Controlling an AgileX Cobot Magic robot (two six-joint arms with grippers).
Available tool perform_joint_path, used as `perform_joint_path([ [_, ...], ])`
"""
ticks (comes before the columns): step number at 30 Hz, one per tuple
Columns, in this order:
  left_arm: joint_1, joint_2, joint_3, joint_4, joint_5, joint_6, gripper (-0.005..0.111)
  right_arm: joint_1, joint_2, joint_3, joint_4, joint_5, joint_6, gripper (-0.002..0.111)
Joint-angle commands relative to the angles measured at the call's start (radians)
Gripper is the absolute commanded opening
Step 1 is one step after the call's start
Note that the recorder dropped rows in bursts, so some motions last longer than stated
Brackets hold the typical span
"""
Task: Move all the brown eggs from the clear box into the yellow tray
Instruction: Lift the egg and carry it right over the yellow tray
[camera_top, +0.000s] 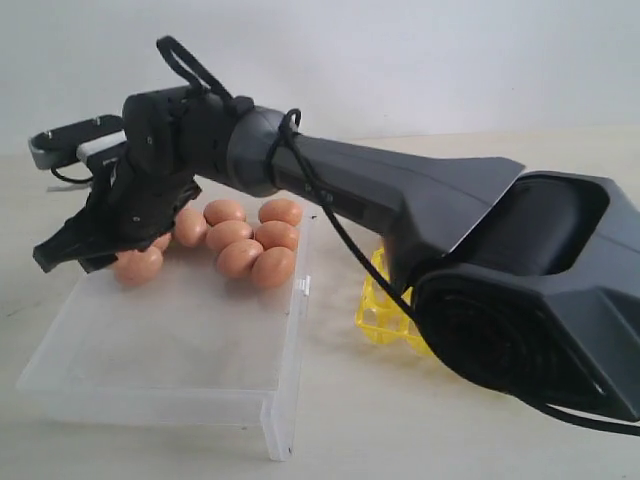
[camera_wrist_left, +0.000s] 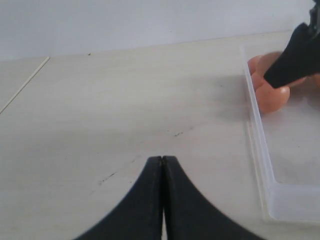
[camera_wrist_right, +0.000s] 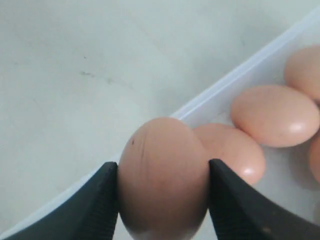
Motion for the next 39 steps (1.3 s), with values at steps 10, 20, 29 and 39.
perform_joint_path([
  [10,-0.006,-0.006,-0.004,-0.007,-0.001,-0.002,0.0,0.014,-0.125,-0.005,0.024,-0.026,-0.15,0.0],
  [20,-0.006,-0.006,-0.004,-0.007,-0.001,-0.002,0.0,0.014,-0.181,-0.005,0.038,-0.061,-0.24,0.0],
  [29,-0.006,-0.006,-0.004,-0.007,-0.001,-0.002,0.0,0.014,-0.189,-0.005,0.24,-0.085,-0.381,0.0],
  [39,-0.006,-0.006,-0.004,-0.007,-0.001,-0.002,0.0,0.006,-0.2,0.094,0.115,-0.095,-0.301,0.0],
])
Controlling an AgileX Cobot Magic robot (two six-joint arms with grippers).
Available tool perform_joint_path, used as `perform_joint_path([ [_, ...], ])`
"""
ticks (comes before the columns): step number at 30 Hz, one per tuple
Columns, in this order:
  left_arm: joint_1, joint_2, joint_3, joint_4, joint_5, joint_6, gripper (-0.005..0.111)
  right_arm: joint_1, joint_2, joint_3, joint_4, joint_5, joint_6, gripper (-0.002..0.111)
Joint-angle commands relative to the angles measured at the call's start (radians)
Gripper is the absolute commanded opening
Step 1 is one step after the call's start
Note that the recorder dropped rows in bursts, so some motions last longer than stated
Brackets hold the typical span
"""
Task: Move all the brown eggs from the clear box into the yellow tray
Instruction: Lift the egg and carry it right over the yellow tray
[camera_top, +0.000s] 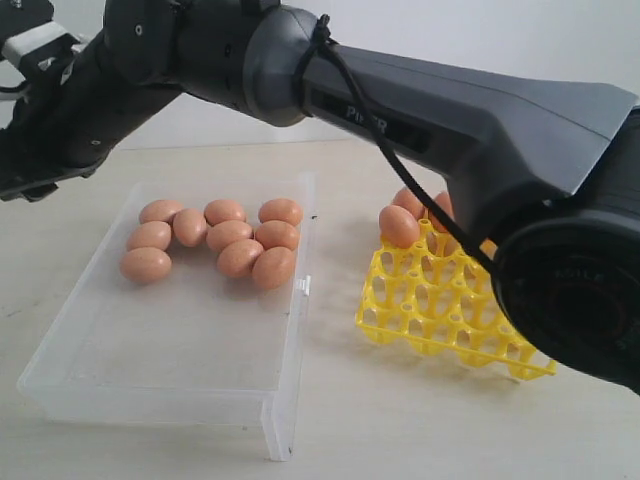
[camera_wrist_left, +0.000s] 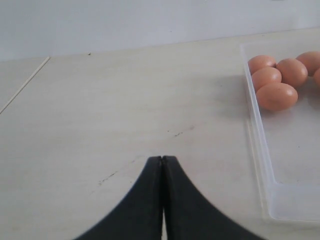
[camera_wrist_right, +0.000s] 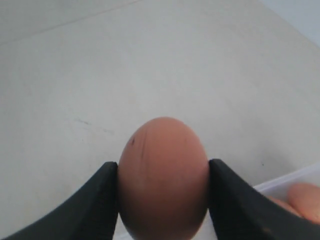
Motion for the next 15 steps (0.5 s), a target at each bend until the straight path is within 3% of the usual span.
perform_joint_path([
  [1,-0.006,-0.006,-0.004,-0.007,-0.001,-0.002,0.0,-0.019,-0.019,0.01,-0.083,0.025,0.063,0.0],
  [9,-0.006,-0.006,-0.004,-0.007,-0.001,-0.002,0.0,-0.035,-0.033,0.011,-0.07,0.014,0.077,0.0],
  [12,-0.006,-0.006,-0.004,-0.007,-0.001,-0.002,0.0,-0.035,-0.052,0.075,-0.064,-0.139,0.108,0.0],
  [15,-0.006,-0.006,-0.004,-0.007,-0.001,-0.002,0.0,-0.032,-0.122,0.218,-0.061,-0.435,0.14,0.0],
])
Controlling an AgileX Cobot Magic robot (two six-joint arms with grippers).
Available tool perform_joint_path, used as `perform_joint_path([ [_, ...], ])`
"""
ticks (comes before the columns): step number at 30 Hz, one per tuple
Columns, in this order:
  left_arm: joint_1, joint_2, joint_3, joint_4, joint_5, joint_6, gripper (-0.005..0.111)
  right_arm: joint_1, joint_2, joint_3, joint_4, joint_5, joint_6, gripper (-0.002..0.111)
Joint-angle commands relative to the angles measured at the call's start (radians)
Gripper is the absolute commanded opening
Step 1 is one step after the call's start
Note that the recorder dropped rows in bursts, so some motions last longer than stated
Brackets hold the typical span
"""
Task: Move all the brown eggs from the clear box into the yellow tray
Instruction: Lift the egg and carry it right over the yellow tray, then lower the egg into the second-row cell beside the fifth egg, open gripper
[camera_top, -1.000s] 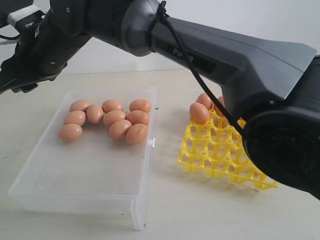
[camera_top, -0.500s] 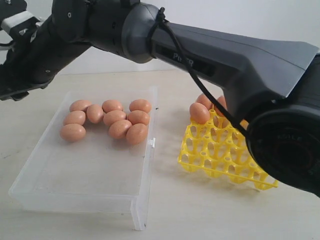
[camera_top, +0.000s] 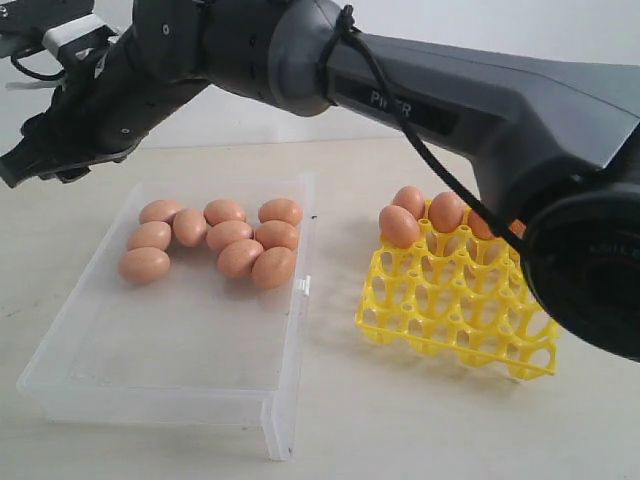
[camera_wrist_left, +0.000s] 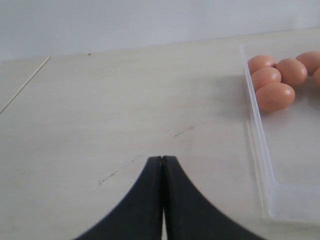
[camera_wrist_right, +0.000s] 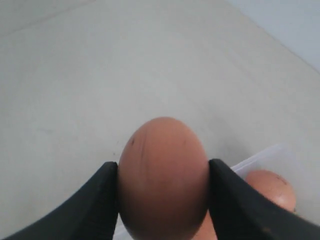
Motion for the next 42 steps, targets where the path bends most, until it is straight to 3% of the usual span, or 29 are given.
perform_joint_path([
  [1,-0.006,-0.006,-0.004,-0.007,-0.001,-0.002,0.0,-0.001,-0.1,0.176,0.011,-0.377,0.04,0.0],
  [5,-0.006,-0.006,-0.004,-0.007,-0.001,-0.002,0.0,-0.001,-0.227,0.403,0.003,-0.472,-0.005,0.0],
  [10,-0.006,-0.006,-0.004,-0.007,-0.001,-0.002,0.0,-0.035,-0.519,0.895,0.095,-0.721,-0.043,0.0],
  [14,-0.006,-0.006,-0.004,-0.007,-0.001,-0.002,0.0,-0.177,-0.672,1.114,0.115,-0.581,-0.083,0.0],
  [19,-0.006,-0.006,-0.004,-0.007,-0.001,-0.002,0.0,-0.351,-0.7,1.151,-0.066,-0.353,0.04,0.0],
  [23,-0.006,-0.006,-0.004,-0.007,-0.001,-0.002,0.0,-0.446,-0.7,1.151,-0.286,-0.322,0.256,0.0],
  [26,-0.006,-0.006,-0.004,-0.007,-0.001,-0.002,0.0,-0.492,-0.7,1.151,-0.295,-0.345,0.277,0.0],
  [33,-0.006,-0.006,-0.004,-0.007,-0.001,-0.002,0.0,-0.527,-0.626,1.158,-0.281,-0.347,0.277,0.0],
  [42,-0.006,-0.006,-0.004,-0.007,-0.001,-0.002,0.0,-0.531,-0.503,1.239,-0.247,-0.583,0.287,0.0],
])
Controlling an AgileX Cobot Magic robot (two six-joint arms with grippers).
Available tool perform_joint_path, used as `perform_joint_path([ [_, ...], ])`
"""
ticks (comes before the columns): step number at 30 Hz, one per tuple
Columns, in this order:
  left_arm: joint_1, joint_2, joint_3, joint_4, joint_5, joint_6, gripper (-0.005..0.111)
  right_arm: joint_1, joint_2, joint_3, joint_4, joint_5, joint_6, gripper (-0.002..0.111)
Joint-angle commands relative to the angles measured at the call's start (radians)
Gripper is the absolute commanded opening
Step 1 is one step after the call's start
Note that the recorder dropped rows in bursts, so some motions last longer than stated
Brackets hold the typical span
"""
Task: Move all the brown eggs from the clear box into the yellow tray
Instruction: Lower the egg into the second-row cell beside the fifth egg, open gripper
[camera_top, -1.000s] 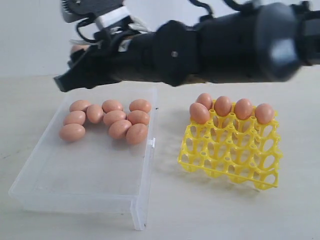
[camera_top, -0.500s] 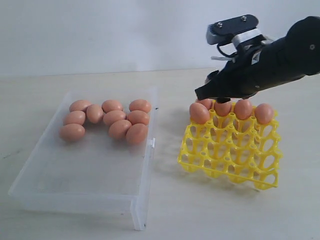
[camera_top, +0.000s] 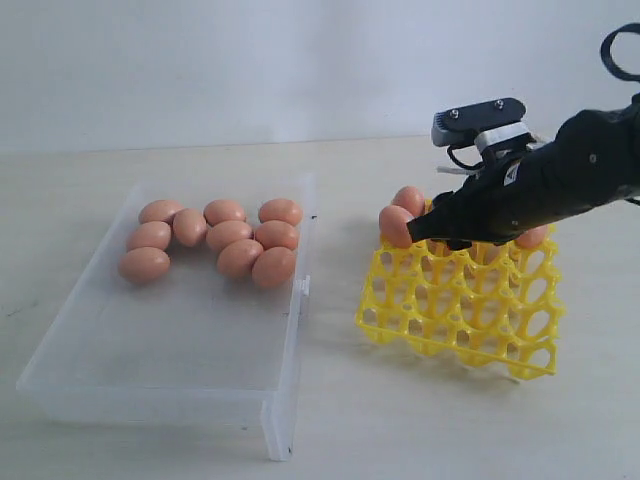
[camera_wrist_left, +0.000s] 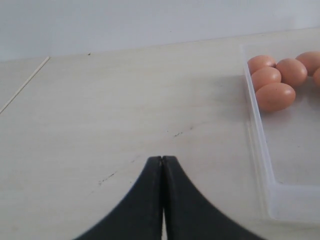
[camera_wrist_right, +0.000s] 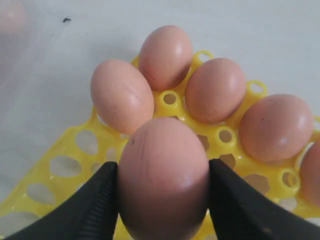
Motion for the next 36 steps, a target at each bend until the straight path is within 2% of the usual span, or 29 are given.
perform_joint_path([
  [1,-0.006,-0.006,-0.004,-0.007,-0.001,-0.002,0.0,-0.006,0.042,0.027,0.013,-0.165,0.017,0.0],
  [9,-0.006,-0.006,-0.004,-0.007,-0.001,-0.002,0.0,-0.006,0.092,0.027,0.013,-0.271,0.016,0.0],
  [36,-0.006,-0.006,-0.004,-0.007,-0.001,-0.002,0.0,-0.042,0.114,0.028,0.009,-0.212,0.016,0.0],
])
